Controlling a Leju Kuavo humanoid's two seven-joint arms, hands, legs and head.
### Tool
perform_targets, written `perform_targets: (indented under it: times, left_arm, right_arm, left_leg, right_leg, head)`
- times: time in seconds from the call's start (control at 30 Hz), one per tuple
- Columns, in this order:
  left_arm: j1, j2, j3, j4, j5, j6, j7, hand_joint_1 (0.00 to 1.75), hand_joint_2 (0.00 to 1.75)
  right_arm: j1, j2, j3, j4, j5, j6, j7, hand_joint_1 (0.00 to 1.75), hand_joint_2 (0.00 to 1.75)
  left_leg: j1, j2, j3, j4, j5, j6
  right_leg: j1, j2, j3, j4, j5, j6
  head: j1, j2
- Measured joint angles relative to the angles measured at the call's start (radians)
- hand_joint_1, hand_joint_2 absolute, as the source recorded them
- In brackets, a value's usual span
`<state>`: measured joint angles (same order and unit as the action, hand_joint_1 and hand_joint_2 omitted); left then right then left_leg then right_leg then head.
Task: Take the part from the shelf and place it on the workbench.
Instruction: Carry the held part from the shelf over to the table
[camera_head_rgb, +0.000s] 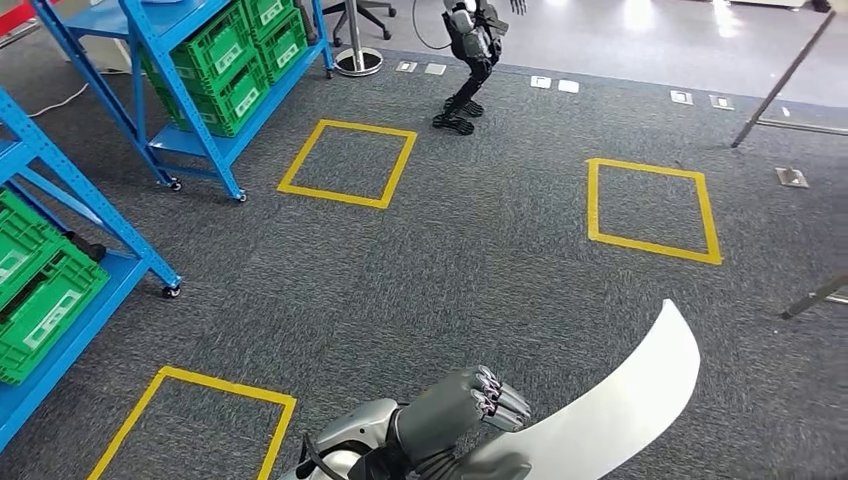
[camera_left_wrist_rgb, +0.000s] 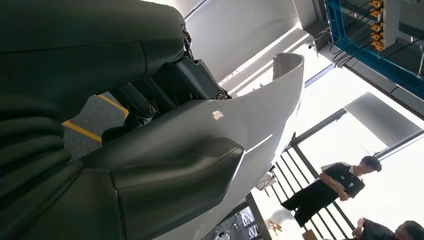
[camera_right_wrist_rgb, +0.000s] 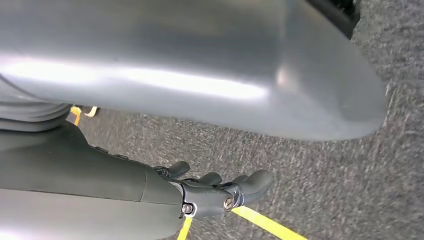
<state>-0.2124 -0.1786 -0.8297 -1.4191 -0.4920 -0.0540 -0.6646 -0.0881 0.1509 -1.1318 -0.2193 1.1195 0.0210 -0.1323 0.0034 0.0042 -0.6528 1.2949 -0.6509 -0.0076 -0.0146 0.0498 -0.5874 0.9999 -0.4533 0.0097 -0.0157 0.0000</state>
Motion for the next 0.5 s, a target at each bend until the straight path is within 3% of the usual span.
perform_targets:
  times: [0.07,0.13,0.2,0.27,0.33,0.4,0.47,0.5]
  left_arm:
    - [0.000,0.001,0.000,0.002,0.001,0.005,0.000,1.75,1.75]
    - [0.000,0.001,0.000,0.004,0.002,0.009,0.000,1.75,1.75]
    - [0.000,0.001,0.000,0.007,0.002,0.013,0.000,1.75,1.75]
    - [-0.001,-0.001,0.000,0.007,0.002,0.018,-0.001,1.75,1.75]
    - [-0.001,-0.004,0.000,0.008,0.002,0.021,-0.003,1.75,1.75]
    - [0.002,-0.004,0.000,0.010,0.002,0.024,-0.004,1.75,1.75]
    - [0.007,-0.002,0.000,0.014,0.003,0.027,-0.006,1.75,1.75]
    - [0.009,-0.001,0.000,0.015,0.003,0.028,-0.007,1.75,1.75]
  right_arm:
    - [0.001,0.000,0.000,0.000,0.003,0.000,0.001,0.00,0.00]
    - [0.000,-0.001,0.000,0.000,0.006,0.000,0.000,0.00,0.00]
    - [0.000,-0.003,0.000,0.000,0.009,0.000,0.000,0.00,0.00]
    - [0.004,-0.004,0.000,0.000,0.011,0.000,-0.002,0.00,0.00]
    - [0.005,-0.006,0.000,0.000,0.010,0.000,-0.006,0.00,0.00]
    - [0.002,-0.006,0.000,0.000,0.008,0.000,-0.013,0.00,0.00]
    - [0.001,-0.006,0.000,0.000,0.006,0.000,-0.020,0.00,0.00]
    - [0.002,-0.006,0.000,0.000,0.005,0.000,-0.022,0.00,0.00]
  left_leg:
    - [0.007,-0.016,0.042,-0.101,0.073,-0.002]
    - [0.015,-0.062,0.090,-0.216,0.121,-0.002]
    - [0.013,-0.084,0.102,-0.249,0.125,0.005]
    - [0.009,-0.062,0.102,-0.253,0.132,0.022]
    - [0.009,-0.036,0.103,-0.259,0.139,0.037]
    - [0.005,-0.005,0.101,-0.261,0.140,0.046]
    - [-0.001,0.028,0.099,-0.261,0.139,0.050]
    - [-0.003,0.043,0.098,-0.261,0.138,0.051]
  right_leg:
    - [-0.003,0.030,0.000,0.006,-0.002,0.005]
    - [-0.004,0.056,-0.005,0.013,-0.003,0.018]
    - [-0.006,0.076,-0.013,0.015,0.000,0.034]
    - [-0.012,0.087,-0.019,0.012,0.006,0.048]
    - [-0.010,0.047,-0.040,0.048,-0.016,0.054]
    - [-0.004,-0.014,-0.097,0.164,-0.078,0.055]
    - [-0.004,-0.036,-0.151,0.281,-0.124,0.056]
    - [-0.003,-0.039,-0.154,0.294,-0.122,0.055]
  head:
    - [-0.001,0.000]
    - [-0.001,0.000]
    - [-0.001,0.000]
    - [-0.001,0.000]
    - [0.004,0.000]
    - [0.011,0.000]
    - [0.013,0.000]
    - [0.013,0.000]
